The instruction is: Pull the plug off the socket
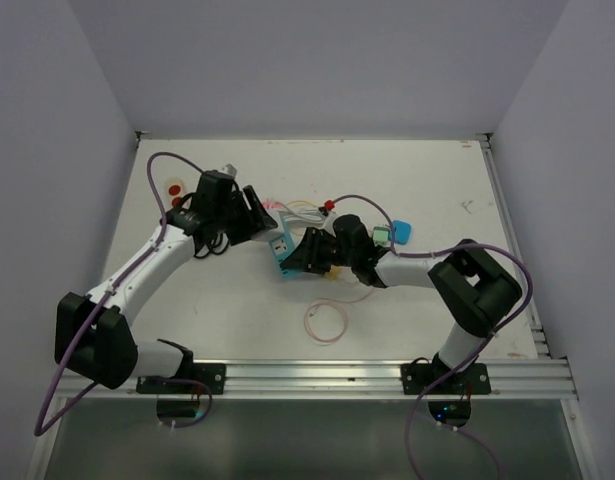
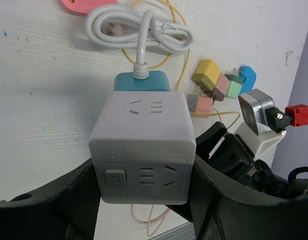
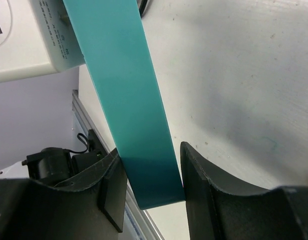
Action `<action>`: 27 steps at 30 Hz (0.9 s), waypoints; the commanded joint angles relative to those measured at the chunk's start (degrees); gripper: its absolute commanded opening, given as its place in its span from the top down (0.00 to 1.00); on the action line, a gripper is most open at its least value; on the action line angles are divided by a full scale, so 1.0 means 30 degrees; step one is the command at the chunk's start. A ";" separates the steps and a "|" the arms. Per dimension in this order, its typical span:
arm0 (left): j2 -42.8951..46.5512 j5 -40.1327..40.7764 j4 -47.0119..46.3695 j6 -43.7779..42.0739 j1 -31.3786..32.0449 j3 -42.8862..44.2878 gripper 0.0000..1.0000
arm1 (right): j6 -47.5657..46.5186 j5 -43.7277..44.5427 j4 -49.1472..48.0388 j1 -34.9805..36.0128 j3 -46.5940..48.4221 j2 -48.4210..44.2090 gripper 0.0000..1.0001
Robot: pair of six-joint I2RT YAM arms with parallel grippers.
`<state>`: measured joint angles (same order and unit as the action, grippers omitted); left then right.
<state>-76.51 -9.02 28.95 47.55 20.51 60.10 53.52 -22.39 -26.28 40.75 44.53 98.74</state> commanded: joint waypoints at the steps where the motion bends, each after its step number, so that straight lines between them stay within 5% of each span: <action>1: 0.1130 0.5459 -0.0483 -0.1406 0.0451 0.0970 1.00 | 0.0589 0.5822 0.7968 -0.1954 -0.0550 0.0280 1.00; 5: -0.0218 0.6989 0.0633 -0.1115 0.3323 0.2991 1.00 | 0.0734 0.5853 0.8030 -0.1924 -0.0020 0.1041 1.00; 12: -0.0513 0.8367 0.2010 -0.1844 0.4003 0.5074 1.00 | 0.0794 0.5298 0.5898 -0.2012 -0.1483 0.1657 1.00; 15: 0.0160 0.5691 0.1631 -0.2752 0.2894 0.4989 1.00 | 0.0969 0.4244 0.4112 -0.2158 -0.2245 0.1658 1.00; 19: 0.1418 0.2161 0.0052 -0.2989 -0.1290 0.3264 1.00 | 0.0649 0.3422 0.3136 -0.2217 -0.2219 0.0723 1.00; 22: 0.1714 0.0139 -0.1148 -0.2756 -0.2031 0.2385 1.00 | 0.0355 0.3158 0.3631 -0.2217 -0.1634 -0.0245 1.00; 27: 0.1510 0.1503 -0.0836 -0.2401 -0.1742 0.2347 1.00 | -0.0991 0.4384 0.6234 -0.2188 -0.0052 -0.1505 1.00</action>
<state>-77.08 -13.37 30.11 45.50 18.22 64.79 52.25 -22.72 -26.63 38.72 44.99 95.22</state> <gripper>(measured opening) 0.645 0.457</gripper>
